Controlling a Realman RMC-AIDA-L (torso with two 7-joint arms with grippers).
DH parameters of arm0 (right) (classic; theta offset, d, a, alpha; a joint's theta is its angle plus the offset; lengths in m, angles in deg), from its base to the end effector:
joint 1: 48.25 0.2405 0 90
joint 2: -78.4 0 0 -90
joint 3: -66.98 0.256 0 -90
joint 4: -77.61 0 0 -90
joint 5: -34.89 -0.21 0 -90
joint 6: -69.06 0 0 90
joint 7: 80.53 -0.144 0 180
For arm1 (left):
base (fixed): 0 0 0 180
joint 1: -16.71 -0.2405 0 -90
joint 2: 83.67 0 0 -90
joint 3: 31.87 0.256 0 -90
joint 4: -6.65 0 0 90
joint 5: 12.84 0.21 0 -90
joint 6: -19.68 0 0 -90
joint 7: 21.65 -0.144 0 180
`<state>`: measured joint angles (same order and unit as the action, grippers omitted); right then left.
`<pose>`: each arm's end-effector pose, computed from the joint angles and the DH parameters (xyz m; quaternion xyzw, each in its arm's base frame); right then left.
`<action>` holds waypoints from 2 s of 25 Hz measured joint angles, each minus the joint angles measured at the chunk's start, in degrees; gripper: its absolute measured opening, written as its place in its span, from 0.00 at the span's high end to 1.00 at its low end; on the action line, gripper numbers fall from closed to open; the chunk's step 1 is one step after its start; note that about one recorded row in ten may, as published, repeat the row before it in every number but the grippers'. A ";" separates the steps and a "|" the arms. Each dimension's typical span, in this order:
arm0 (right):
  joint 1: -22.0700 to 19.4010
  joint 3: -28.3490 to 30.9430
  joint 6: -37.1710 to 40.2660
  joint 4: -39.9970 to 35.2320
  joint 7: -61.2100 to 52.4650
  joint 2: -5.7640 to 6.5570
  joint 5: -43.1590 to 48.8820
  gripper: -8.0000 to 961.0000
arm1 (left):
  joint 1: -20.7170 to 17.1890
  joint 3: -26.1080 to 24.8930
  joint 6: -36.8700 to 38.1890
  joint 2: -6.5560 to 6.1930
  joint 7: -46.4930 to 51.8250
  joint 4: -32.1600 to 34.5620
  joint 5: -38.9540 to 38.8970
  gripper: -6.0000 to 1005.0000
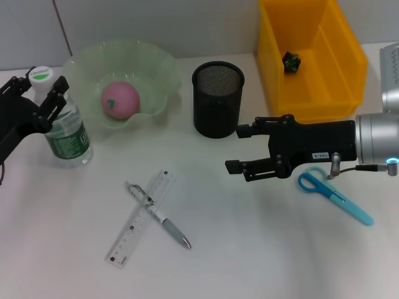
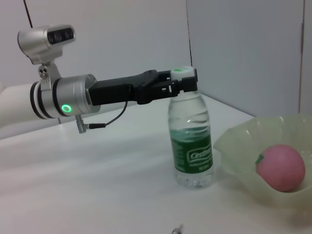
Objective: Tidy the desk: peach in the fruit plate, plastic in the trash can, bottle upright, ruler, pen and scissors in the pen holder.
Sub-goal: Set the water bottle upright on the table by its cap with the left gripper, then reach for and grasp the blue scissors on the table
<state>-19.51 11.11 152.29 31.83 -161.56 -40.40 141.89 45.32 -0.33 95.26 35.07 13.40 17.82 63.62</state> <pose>0.2351 0.3425 -0.0071 -0.9603 0.1458 0.1999 0.1292 -0.3013 0.3434 0.0018 -0.7949 -0.1765 -0.3583 0.4568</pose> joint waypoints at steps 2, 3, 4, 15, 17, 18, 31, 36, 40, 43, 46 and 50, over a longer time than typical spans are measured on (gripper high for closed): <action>0.00 -0.04 0.00 0.00 0.00 -0.01 -0.03 0.15 | -0.06 0.00 0.09 0.00 0.17 0.00 -0.22 0.45; 0.00 -0.05 0.00 0.00 0.00 -0.01 -0.04 0.15 | -0.06 0.00 0.09 0.00 0.17 0.00 -0.22 0.45; 0.00 -0.04 0.00 0.00 0.00 -0.02 -0.05 0.15 | -0.06 0.00 0.09 0.00 0.17 0.00 -0.22 0.45; 0.00 -0.03 0.03 0.00 -0.05 -0.02 -0.08 0.15 | -2.52 0.05 5.60 -0.44 2.11 1.67 -1.72 0.23; 0.04 -0.03 0.04 0.00 -0.20 -0.02 -0.08 0.15 | -4.15 0.45 7.86 -0.60 6.48 4.35 -1.91 0.21; 0.11 -0.03 0.05 0.00 -0.29 -0.02 -0.06 0.15 | -5.17 1.06 9.16 -0.64 9.92 6.38 -1.71 0.20; 0.71 -0.03 0.10 -0.01 -0.56 0.06 0.16 0.15 | -11.75 16.36 24.56 -3.83 36.50 24.39 7.96 0.19; 0.71 -0.03 0.13 -0.05 -1.01 0.07 0.23 0.15 | -10.32 16.73 24.61 -1.75 37.70 27.11 17.13 0.19; 0.68 -0.01 0.69 -0.44 -2.15 0.07 0.59 0.15 | -8.63 16.79 23.77 -0.72 37.73 27.44 23.77 0.19; 0.38 0.00 1.59 -2.78 -5.77 0.06 1.97 0.15 | -7.99 16.83 23.04 -0.65 37.35 27.36 26.98 0.19; 0.21 -0.73 3.29 -8.92 -14.94 -0.14 6.59 0.15 | -7.75 17.15 22.62 -0.63 36.59 27.41 28.68 0.19; 0.55 -5.03 4.89 -20.39 -33.62 -0.26 16.49 0.15 | -7.63 18.32 22.60 -0.60 35.45 27.55 29.91 0.19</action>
<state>-18.96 6.08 157.18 11.44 -195.18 -40.66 158.38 37.69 17.99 117.86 34.46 48.85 45.37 93.53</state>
